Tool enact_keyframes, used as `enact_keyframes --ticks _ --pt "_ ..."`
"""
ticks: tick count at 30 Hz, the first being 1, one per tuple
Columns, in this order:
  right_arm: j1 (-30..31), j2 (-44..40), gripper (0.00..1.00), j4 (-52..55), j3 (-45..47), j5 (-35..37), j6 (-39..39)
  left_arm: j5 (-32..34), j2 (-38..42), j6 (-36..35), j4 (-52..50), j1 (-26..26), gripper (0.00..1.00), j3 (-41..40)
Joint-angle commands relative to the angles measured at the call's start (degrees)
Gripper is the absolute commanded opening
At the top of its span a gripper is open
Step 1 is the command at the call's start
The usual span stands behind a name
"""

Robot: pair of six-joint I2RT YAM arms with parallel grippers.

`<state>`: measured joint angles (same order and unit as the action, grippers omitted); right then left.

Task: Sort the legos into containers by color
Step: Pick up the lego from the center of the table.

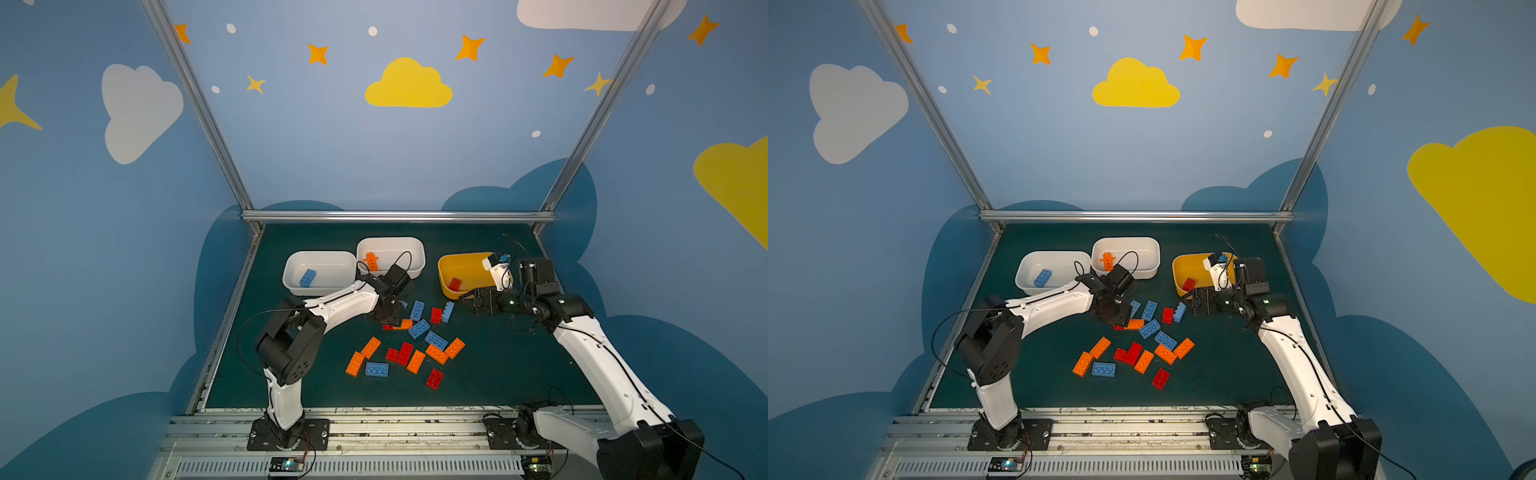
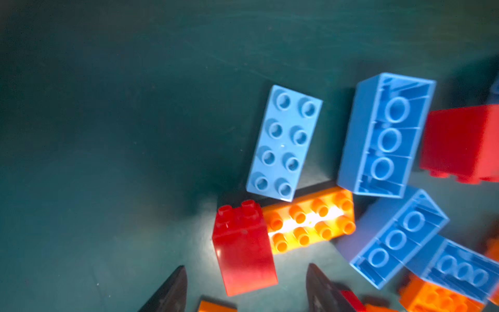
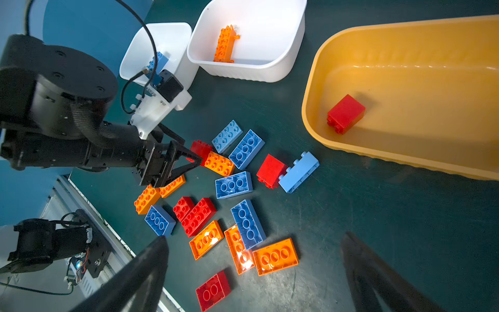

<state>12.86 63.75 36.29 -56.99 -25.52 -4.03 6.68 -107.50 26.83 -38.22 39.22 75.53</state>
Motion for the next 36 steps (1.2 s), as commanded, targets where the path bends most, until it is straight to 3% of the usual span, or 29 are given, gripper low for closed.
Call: enact_keyframes --ticks 1,13,19,27,36 --pt "0.17 -0.46 0.98 0.80 0.83 0.40 0.43 1.32 -1.70 1.03 1.21 -0.55 0.65 0.57" --pt "0.14 -0.66 0.98 0.45 1.36 0.57 0.56 -0.10 -2.89 1.08 2.88 -1.93 0.48 -1.61" --pt "0.13 -0.48 0.98 0.43 1.53 0.54 0.70 -0.78 -4.20 0.56 2.62 -2.48 0.46 -1.25" --pt "-0.12 -0.82 0.98 0.10 1.90 0.64 0.63 -1.23 -3.71 -0.83 1.29 -2.84 0.32 0.49" --pt "-1.92 -1.93 0.98 0.88 2.37 3.09 1.71 -6.29 0.92 -2.14 -1.86 -2.66 0.33 9.42"
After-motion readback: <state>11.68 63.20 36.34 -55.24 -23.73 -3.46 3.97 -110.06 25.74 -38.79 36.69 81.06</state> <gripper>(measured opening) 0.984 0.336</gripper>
